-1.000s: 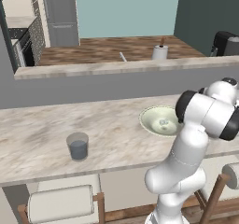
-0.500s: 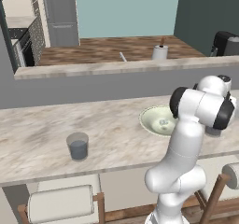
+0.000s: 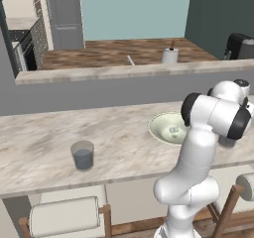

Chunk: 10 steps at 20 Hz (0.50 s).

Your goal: There are four ice cubes in the ice bowl. Place two ice cubes in each glass of water.

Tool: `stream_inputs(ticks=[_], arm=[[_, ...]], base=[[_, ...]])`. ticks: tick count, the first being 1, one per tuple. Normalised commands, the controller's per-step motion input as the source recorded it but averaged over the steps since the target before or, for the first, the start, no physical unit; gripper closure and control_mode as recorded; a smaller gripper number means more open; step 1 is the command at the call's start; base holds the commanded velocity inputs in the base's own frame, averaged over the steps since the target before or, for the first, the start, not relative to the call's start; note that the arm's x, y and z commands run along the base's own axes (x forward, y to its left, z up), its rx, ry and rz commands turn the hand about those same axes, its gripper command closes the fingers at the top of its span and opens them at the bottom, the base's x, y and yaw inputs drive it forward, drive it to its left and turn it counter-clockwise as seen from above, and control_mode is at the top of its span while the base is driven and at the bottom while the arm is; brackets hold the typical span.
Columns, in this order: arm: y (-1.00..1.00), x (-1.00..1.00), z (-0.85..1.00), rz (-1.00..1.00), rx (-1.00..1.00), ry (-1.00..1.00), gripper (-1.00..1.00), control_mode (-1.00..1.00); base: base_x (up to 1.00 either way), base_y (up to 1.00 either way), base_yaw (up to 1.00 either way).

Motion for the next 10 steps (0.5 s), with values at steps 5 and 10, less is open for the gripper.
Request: stream_inputs(ticks=[5,10], arm=[[0.0,-0.07,0.1,0.0,0.0,-0.01,-1.0,-1.0],[-0.01,-0.88,0.68,0.05,0.03,-0.27,-1.0,-1.0]], base=[[0.0,0.0,0.0],[0.0,0.0,0.0]])
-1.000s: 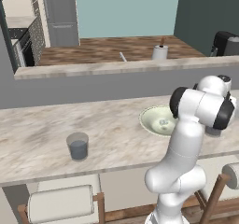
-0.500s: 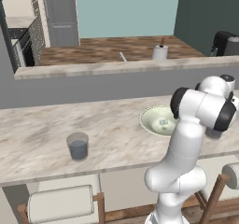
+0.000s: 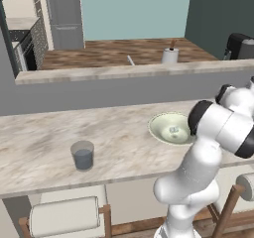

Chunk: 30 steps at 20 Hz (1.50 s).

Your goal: There are four ice cubes in the ice bowl. Place two ice cubes in each glass of water.

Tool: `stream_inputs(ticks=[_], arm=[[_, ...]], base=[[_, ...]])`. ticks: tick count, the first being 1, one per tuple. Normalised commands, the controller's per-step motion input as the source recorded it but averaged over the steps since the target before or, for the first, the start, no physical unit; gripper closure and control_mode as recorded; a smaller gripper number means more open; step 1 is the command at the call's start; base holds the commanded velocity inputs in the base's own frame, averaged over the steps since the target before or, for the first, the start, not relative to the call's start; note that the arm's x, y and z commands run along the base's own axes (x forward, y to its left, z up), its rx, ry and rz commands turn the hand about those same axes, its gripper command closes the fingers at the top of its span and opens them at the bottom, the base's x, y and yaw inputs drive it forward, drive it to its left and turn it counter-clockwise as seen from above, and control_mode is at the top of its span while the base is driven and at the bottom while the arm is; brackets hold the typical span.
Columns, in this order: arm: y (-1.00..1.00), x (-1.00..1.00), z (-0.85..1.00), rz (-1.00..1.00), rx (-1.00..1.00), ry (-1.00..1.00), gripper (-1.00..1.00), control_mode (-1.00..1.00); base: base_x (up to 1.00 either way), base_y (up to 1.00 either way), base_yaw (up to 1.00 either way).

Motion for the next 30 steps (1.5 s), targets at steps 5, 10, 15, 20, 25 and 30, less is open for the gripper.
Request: stream_inputs(ticks=[5,10,15,20,25,30], arm=[[0.1,-0.99,0.37,0.34,0.0,-0.21,-1.0,-1.0],[0.46,-0.68,0.39,0.23,0.0,-0.02,-1.0,-1.0],[0.58,-0.39,0.55,0.06,0.01,0.01,-1.0,-1.0],[0.73,-0.06,0.6,0.15,-0.01,0.13,-1.0,-1.0],[0.57,0.0,0.35,0.23,-0.06,0.2,-1.0,-1.0],[0.48,0.0,0.14,-0.01,-0.06,0.39,-1.0,-1.0]], base=[[0.0,0.0,0.0],[0.0,0.0,0.0],[0.0,0.0,0.0],[0.0,0.0,0.0],[0.0,0.0,0.0],[0.0,0.0,0.0]])
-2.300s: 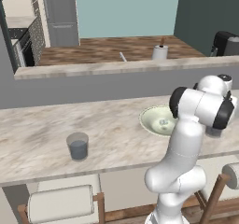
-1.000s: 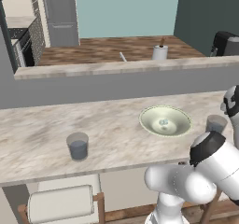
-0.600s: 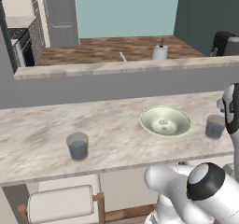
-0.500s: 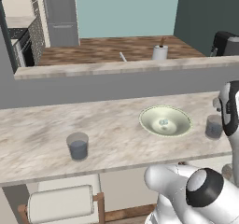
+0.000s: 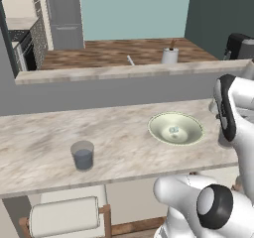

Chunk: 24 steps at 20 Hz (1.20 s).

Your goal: There are four ice cubes in the ice bowl. Place two ice cubes in each glass of water.

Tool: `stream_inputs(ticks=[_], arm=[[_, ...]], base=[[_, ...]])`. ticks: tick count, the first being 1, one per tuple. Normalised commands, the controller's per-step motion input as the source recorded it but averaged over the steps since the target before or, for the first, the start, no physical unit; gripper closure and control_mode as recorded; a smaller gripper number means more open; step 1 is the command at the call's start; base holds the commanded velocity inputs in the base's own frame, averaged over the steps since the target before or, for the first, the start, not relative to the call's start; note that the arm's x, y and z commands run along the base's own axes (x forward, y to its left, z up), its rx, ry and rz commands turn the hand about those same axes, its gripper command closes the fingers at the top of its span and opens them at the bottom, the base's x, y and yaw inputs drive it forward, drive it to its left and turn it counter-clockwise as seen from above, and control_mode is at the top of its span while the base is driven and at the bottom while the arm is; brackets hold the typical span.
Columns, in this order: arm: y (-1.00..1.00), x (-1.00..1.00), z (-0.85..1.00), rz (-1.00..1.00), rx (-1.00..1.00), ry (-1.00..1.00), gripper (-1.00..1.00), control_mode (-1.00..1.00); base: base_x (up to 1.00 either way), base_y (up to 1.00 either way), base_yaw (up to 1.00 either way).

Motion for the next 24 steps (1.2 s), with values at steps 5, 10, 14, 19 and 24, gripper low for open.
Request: stream_inputs(ticks=[5,10,14,19,24], arm=[[0.44,0.01,0.0,-0.15,-0.08,0.25,-1.0,-1.0],[0.18,-0.01,0.0,-0.46,0.09,-0.05,-1.0,-1.0],[0.06,0.0,0.0,-0.53,0.16,-0.18,-1.0,-1.0],[0.0,0.02,-0.01,-0.44,0.15,-0.11,-1.0,-1.0],[0.11,0.3,0.0,-0.22,0.03,0.0,-1.0,-1.0]], base=[[0.0,0.0,0.0],[0.0,0.0,0.0],[0.0,0.0,0.0],[0.0,0.0,0.0],[0.0,0.0,0.0]])
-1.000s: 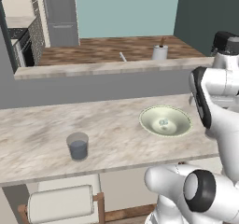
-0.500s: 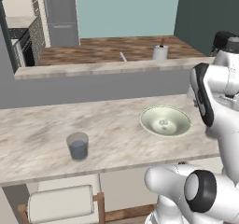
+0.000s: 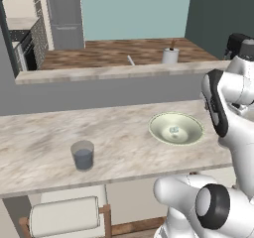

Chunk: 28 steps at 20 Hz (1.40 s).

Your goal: There are four ice cubes in the ice bowl. Place two ice cubes in each glass of water.

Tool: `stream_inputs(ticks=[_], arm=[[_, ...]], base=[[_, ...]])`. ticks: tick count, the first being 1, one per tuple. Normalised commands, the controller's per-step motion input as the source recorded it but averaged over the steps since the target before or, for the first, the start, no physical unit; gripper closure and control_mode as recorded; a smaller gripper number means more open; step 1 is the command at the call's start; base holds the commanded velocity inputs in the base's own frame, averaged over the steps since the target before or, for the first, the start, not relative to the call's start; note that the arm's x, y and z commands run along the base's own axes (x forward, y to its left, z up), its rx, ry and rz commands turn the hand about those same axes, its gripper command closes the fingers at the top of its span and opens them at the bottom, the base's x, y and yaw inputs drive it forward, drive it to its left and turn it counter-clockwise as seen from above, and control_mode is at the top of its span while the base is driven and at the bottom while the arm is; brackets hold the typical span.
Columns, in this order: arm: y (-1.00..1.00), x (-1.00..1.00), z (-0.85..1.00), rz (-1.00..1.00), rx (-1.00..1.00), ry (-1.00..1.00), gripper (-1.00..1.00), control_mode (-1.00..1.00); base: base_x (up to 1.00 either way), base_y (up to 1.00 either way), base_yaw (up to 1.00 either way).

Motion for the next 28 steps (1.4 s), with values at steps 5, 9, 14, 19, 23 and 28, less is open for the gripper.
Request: stream_inputs(ticks=[5,9,14,19,23,28], arm=[[0.06,0.48,0.0,-0.02,0.0,0.1,-1.0,-1.0],[0.0,0.18,-0.16,0.0,0.0,0.08,-1.0,-1.0],[0.0,0.05,-0.38,0.0,0.08,0.04,-1.0,-1.0],[0.0,0.02,-0.38,-0.02,0.13,-0.03,-1.0,-1.0],[0.0,0.13,-0.21,-0.01,0.08,-0.02,-1.0,-1.0],[0.03,0.24,-0.11,0.0,0.01,0.0,-1.0,-1.0]], base=[[0.0,0.0,0.0],[0.0,0.0,0.0],[0.0,0.0,0.0],[0.0,0.0,0.0],[0.0,0.0,0.0],[0.0,0.0,0.0]])
